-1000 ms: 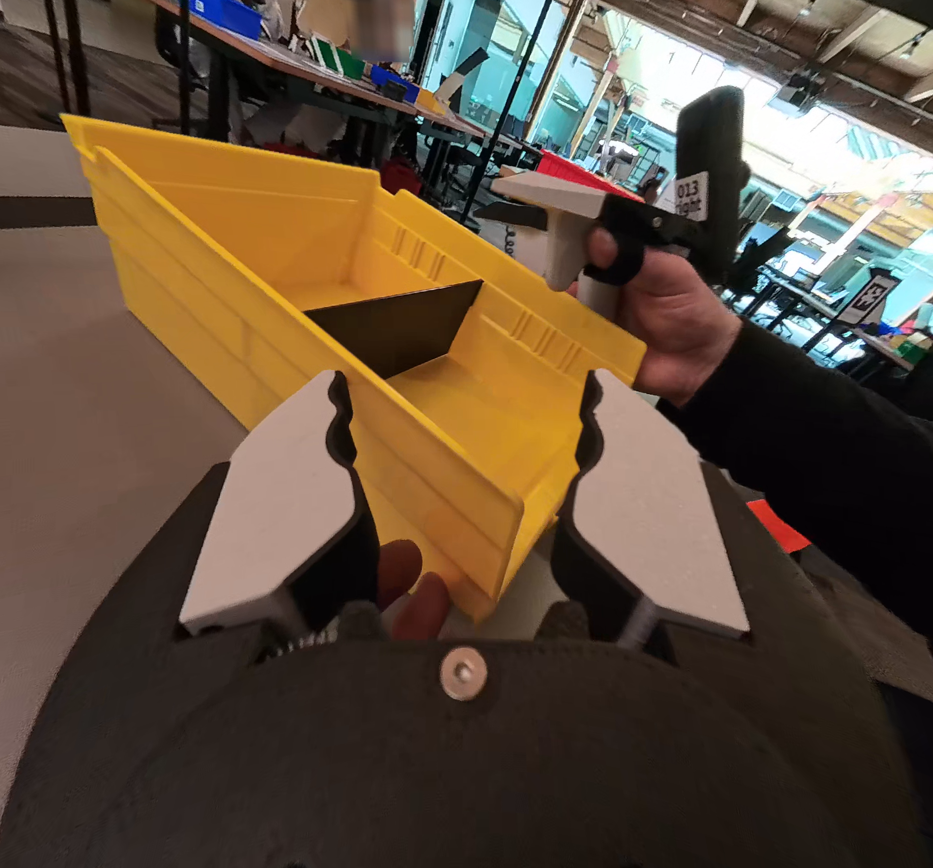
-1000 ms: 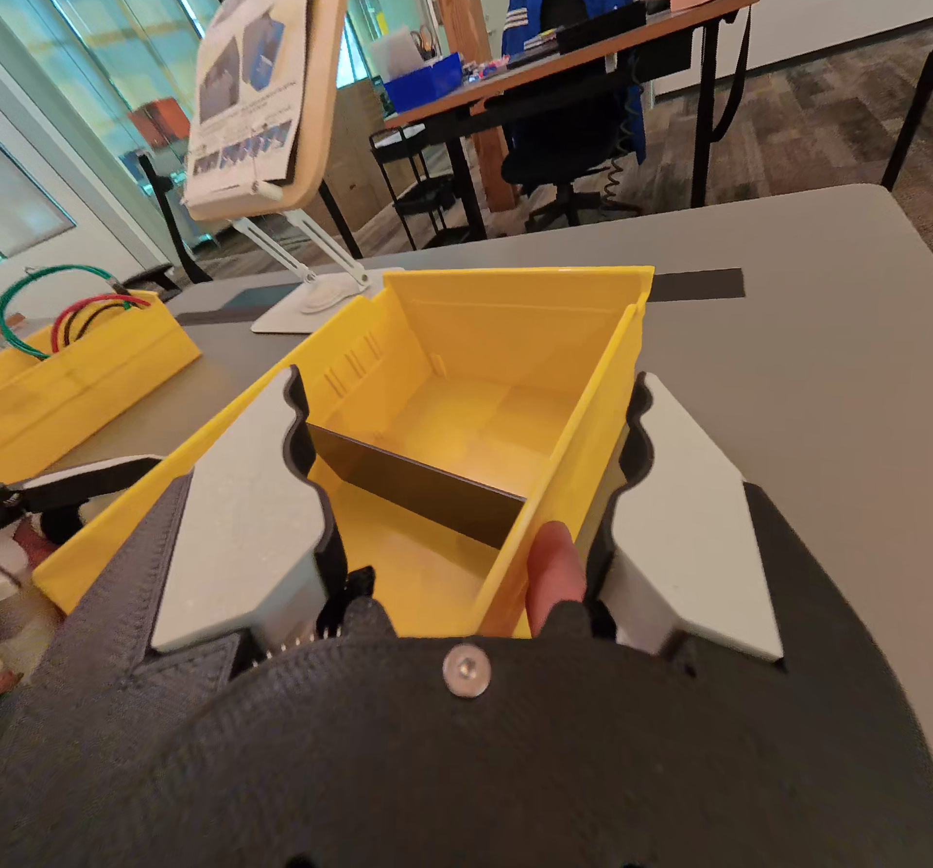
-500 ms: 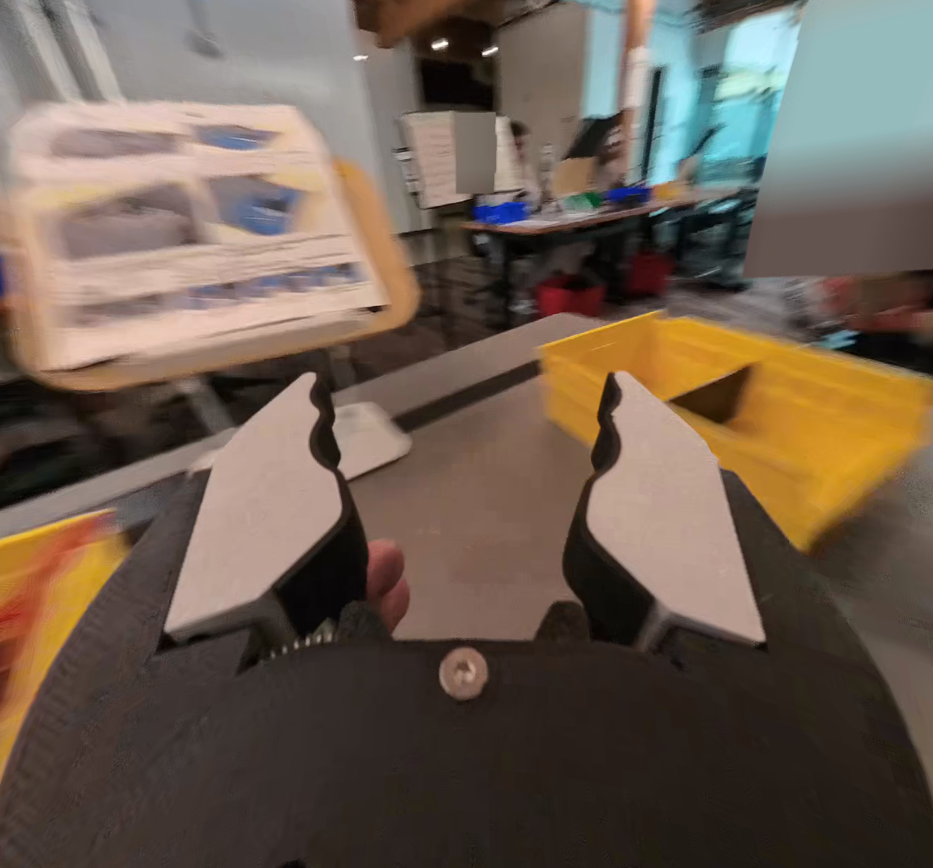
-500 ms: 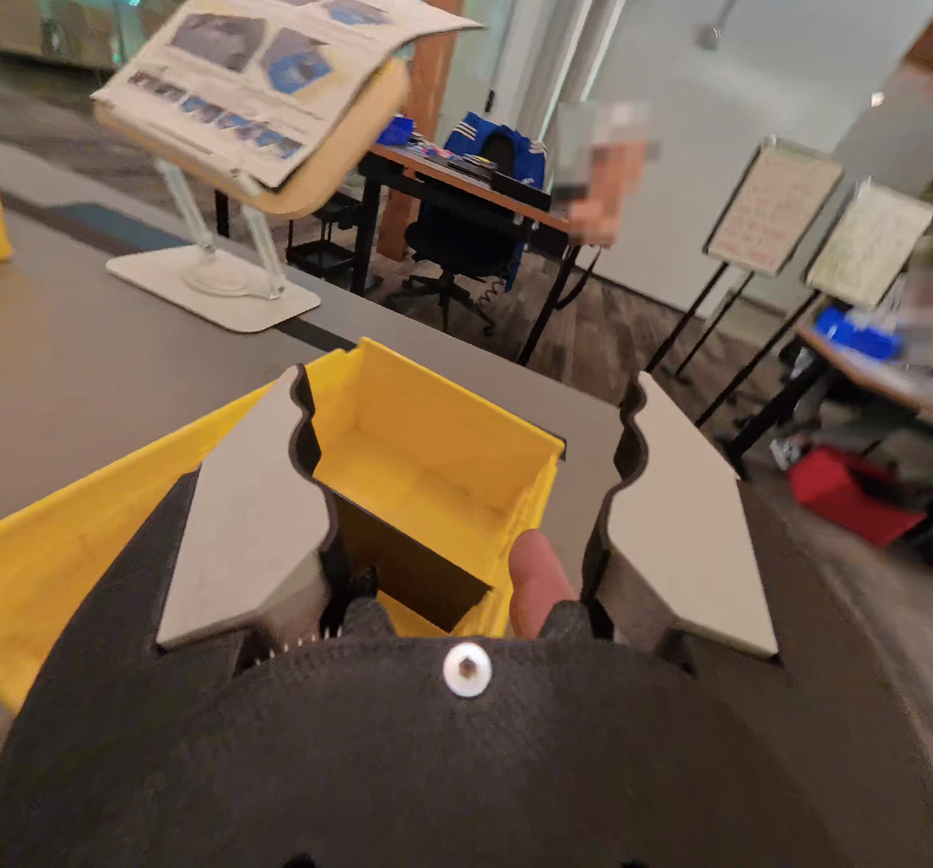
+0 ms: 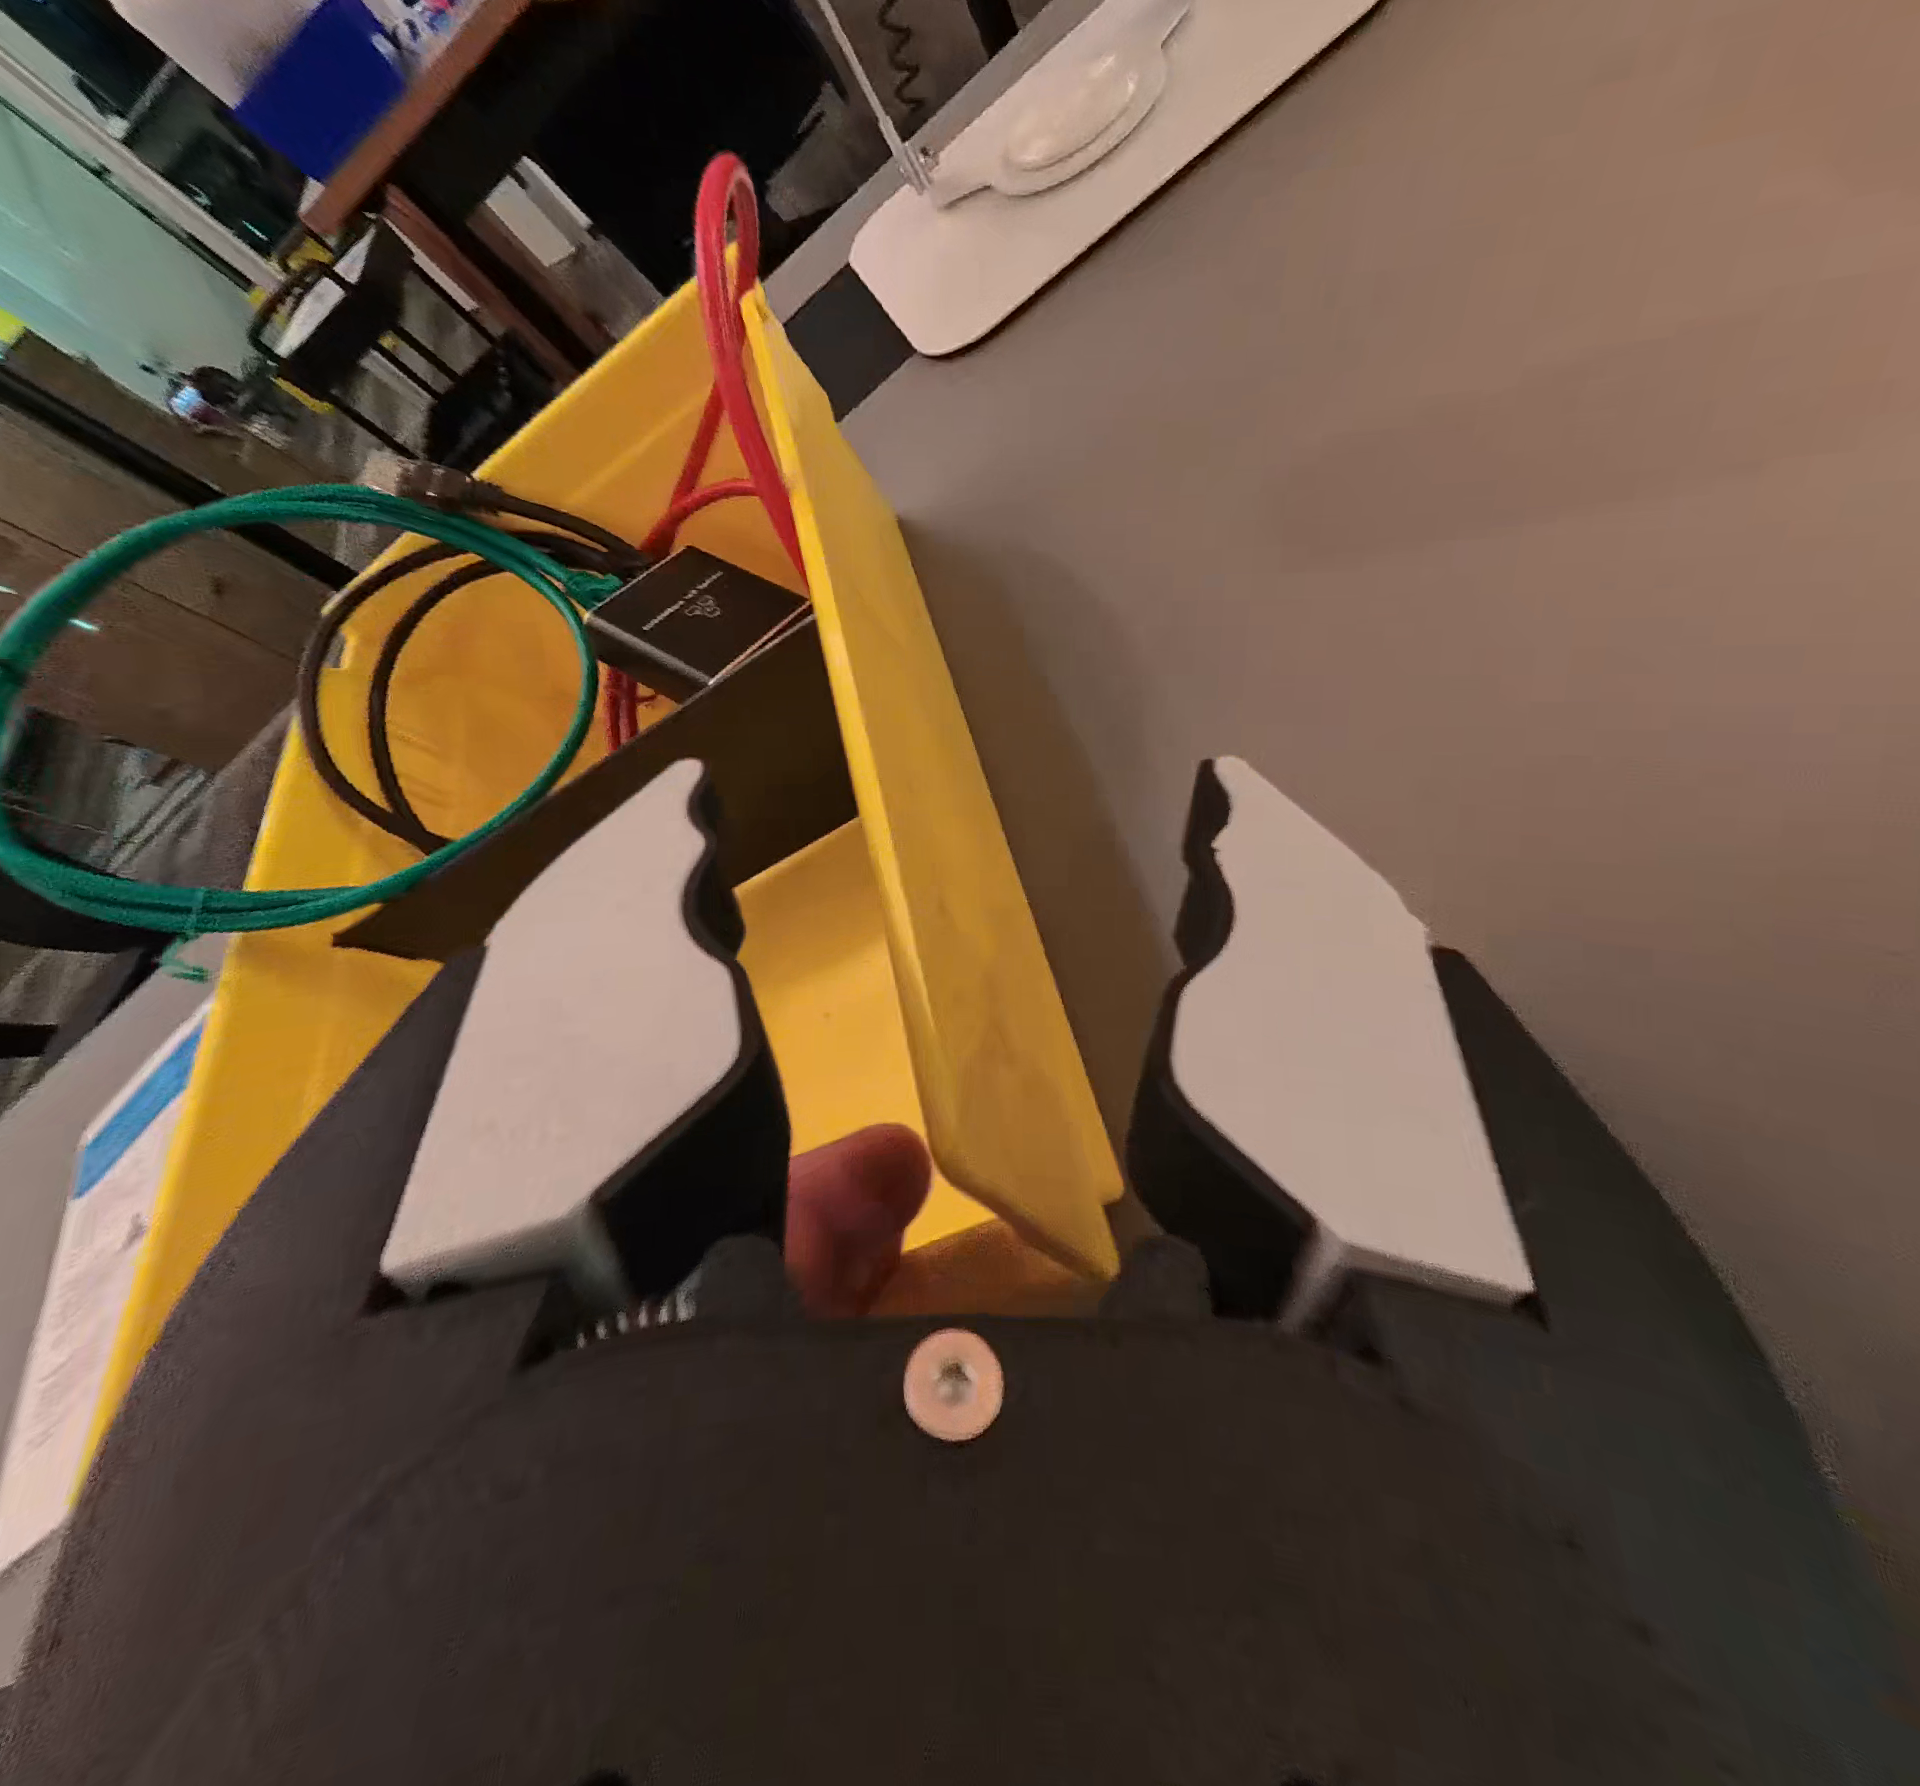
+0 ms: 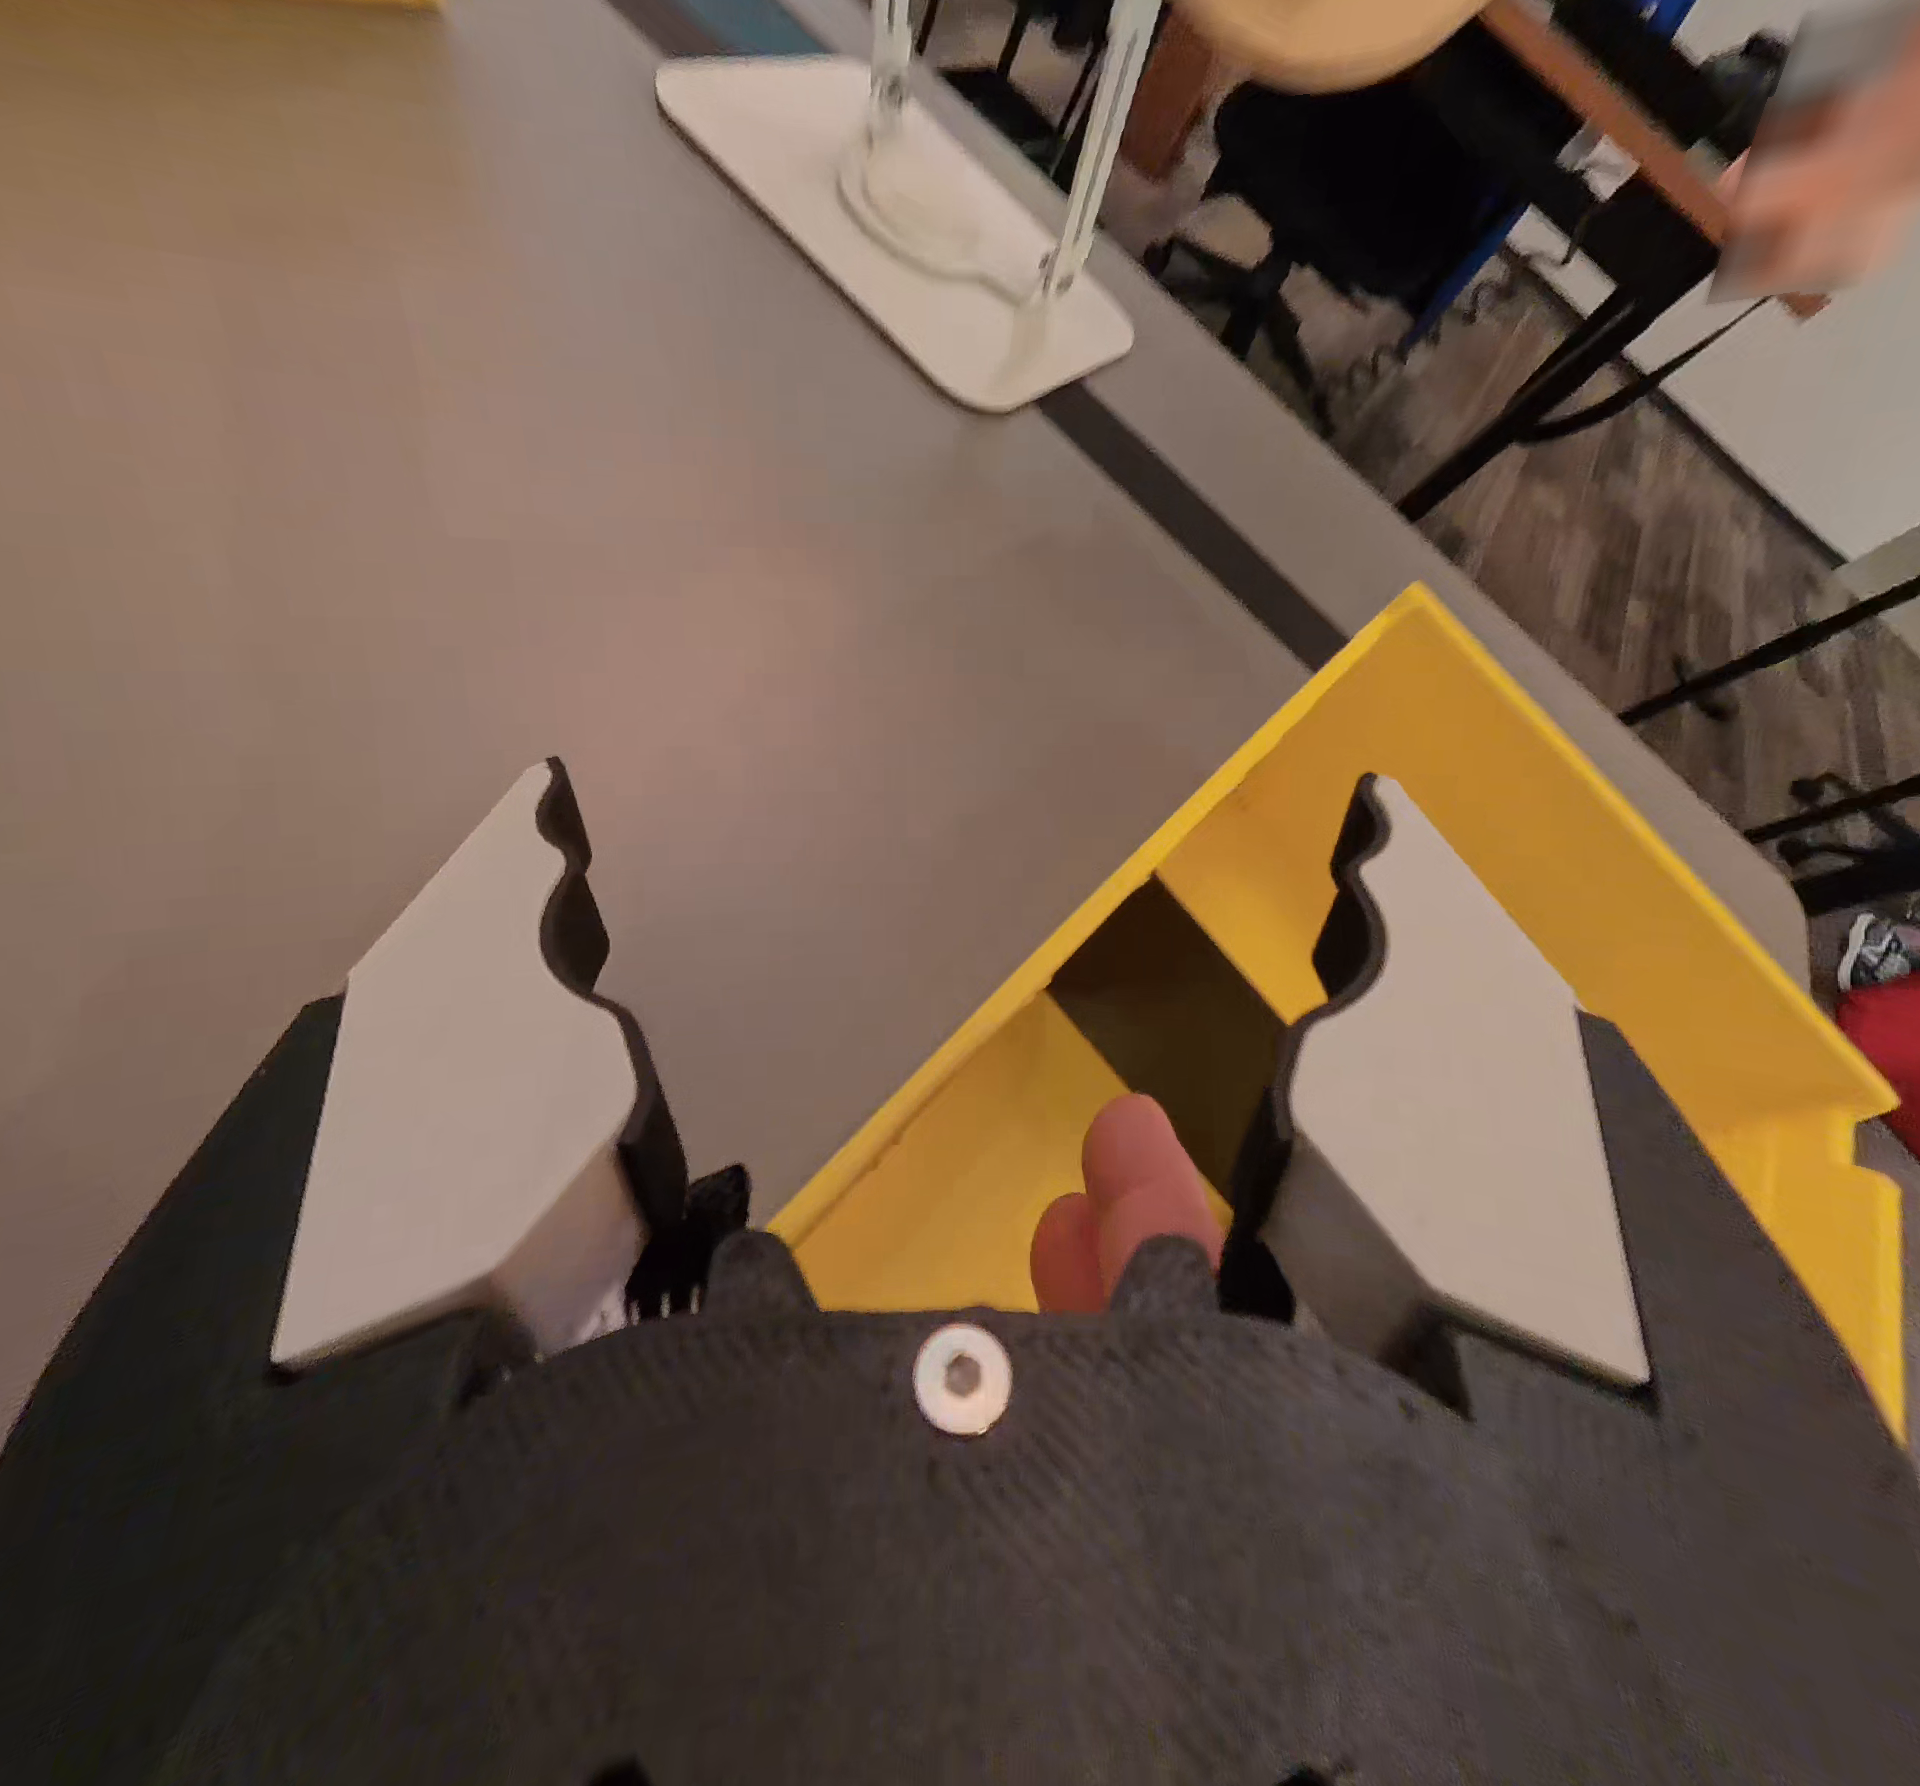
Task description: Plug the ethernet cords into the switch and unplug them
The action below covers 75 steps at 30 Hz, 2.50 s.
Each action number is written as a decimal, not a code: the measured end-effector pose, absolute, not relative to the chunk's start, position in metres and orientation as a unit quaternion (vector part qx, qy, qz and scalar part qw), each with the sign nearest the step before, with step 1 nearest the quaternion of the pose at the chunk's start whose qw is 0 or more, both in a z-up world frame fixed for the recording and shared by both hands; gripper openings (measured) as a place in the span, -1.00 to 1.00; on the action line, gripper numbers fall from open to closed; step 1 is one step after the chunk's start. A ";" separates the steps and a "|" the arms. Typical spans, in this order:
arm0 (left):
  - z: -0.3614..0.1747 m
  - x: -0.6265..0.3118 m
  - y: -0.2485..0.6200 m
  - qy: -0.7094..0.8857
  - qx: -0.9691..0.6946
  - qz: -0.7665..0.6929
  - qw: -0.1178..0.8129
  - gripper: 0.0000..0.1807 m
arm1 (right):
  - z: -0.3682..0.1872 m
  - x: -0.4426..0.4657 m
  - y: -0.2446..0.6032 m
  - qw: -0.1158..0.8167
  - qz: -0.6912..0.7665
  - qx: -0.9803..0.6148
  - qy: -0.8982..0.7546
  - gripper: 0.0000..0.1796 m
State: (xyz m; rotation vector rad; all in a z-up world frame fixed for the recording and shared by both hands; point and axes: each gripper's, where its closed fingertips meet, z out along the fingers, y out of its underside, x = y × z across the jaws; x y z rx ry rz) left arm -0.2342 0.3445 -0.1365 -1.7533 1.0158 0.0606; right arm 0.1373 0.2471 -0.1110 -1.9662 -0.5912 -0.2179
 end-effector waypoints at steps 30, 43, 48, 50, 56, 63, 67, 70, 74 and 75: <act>-0.134 -0.280 0.341 0.392 -0.708 0.171 0.563 0.03 | -0.134 0.178 0.223 0.492 -0.149 -0.802 -0.303 0.36; -0.041 -0.189 0.320 0.348 -0.669 0.072 0.652 0.01 | -0.039 0.031 0.233 0.622 -0.057 -0.715 -0.314 0.32; -0.124 -0.137 0.322 0.369 -0.738 -0.019 0.564 -0.17 | -0.116 -0.014 0.261 0.533 0.060 -0.800 -0.270 0.28; -0.150 -0.123 0.318 0.367 -0.772 -0.059 0.516 -0.15 | -0.139 -0.016 0.270 0.512 0.069 -0.819 -0.248 0.27; -0.192 -0.105 0.316 0.367 -0.809 -0.078 0.453 0.05 | -0.178 -0.020 0.287 0.473 0.126 -0.857 -0.161 0.26; -0.201 -0.105 0.322 0.375 -0.815 -0.057 0.437 0.11 | -0.192 -0.026 0.302 0.464 0.087 -0.862 -0.184 0.22; -0.204 -0.104 0.321 0.388 -0.813 -0.045 0.431 0.10 | -0.194 -0.026 0.300 0.458 0.092 -0.864 -0.188 0.22; -0.205 -0.103 0.321 0.392 -0.811 -0.041 0.432 0.10 | -0.194 -0.026 0.299 0.458 0.093 -0.863 -0.192 0.21; -0.204 -0.103 0.321 0.389 -0.811 -0.047 0.433 0.10 | -0.193 -0.027 0.298 0.461 0.098 -0.860 -0.197 0.19; -0.203 -0.103 0.321 0.388 -0.811 -0.048 0.435 0.10 | -0.192 -0.028 0.297 0.463 0.097 -0.858 -0.200 0.18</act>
